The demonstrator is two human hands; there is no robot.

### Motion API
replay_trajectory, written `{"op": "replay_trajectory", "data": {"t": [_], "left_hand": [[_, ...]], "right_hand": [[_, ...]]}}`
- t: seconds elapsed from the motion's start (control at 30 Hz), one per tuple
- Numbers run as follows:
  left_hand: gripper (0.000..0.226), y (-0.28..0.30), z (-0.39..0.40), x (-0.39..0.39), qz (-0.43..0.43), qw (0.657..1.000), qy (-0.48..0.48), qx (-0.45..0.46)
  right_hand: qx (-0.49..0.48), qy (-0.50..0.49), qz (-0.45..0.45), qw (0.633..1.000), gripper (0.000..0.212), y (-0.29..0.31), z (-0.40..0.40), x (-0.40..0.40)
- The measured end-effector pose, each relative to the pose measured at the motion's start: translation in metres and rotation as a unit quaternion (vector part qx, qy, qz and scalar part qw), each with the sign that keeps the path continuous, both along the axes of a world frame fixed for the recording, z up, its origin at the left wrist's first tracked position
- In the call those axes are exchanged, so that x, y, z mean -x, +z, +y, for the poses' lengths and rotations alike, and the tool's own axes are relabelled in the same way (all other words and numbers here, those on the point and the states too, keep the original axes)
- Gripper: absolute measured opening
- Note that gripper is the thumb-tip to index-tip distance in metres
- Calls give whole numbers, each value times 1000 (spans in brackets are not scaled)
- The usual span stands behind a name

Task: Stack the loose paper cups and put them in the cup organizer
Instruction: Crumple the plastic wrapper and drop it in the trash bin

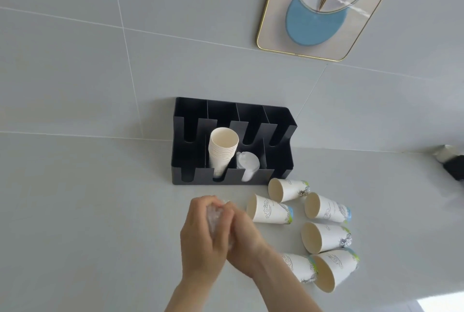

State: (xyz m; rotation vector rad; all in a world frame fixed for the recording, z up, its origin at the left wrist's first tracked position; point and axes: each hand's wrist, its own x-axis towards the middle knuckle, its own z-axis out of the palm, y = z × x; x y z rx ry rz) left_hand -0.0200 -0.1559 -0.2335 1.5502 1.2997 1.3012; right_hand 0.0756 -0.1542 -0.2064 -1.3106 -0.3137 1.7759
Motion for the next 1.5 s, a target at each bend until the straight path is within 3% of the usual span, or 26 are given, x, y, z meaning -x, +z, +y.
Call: {"op": "replay_trajectory", "data": {"t": [0.13,0.27,0.47,0.57,0.6,0.67,0.73,0.83,0.9,1.0,1.1,1.17,1.27,1.4,1.5], "left_hand": [[27,15,24,0,-25,993,86,81],[32,21,29,-2,0,994,90,63],[18,35,22,2,17,996,87,27],[35,36,19,-3,-7,995,41,93],[43,36,17,-4,10,995,19,101],[42,34,10,-2,87,996,-16,31],[39,25,4,3,164,985,-50,-32],[57,14,1,14,207,974,-87,-30],[59,13,-3,15,185,977,-107,-3],[60,20,-9,9,85,983,-144,72],[61,29,-10,6,29,984,-156,76],[59,36,-15,4,31,982,-175,63],[51,39,-27,-2,89,980,-175,28],[58,42,-27,-10,188,974,-127,-9],[43,50,-22,-21,237,969,-56,-33]], "right_hand": [[-46,-26,39,998,64,4,-12,16],[-71,-76,-85,991,58,18,-19,48],[-50,-144,-47,987,62,19,-25,57],[-41,-154,-46,986,63,16,-26,53],[-40,-157,-42,986,65,16,-25,51],[-58,-159,-39,985,65,18,-24,43],[-76,-122,-72,987,50,20,-22,32],[-61,-47,-162,984,31,18,-18,23],[-58,-20,-203,977,28,19,-17,21],[-68,2,-250,966,32,22,-14,16],[-67,0,-273,960,36,22,-8,12],[-69,-34,-250,965,33,25,-7,6],[-37,-75,-201,976,47,38,-8,-14],[-71,25,-112,991,66,48,-2,-43],[-99,97,-60,989,73,40,0,-63]]}}
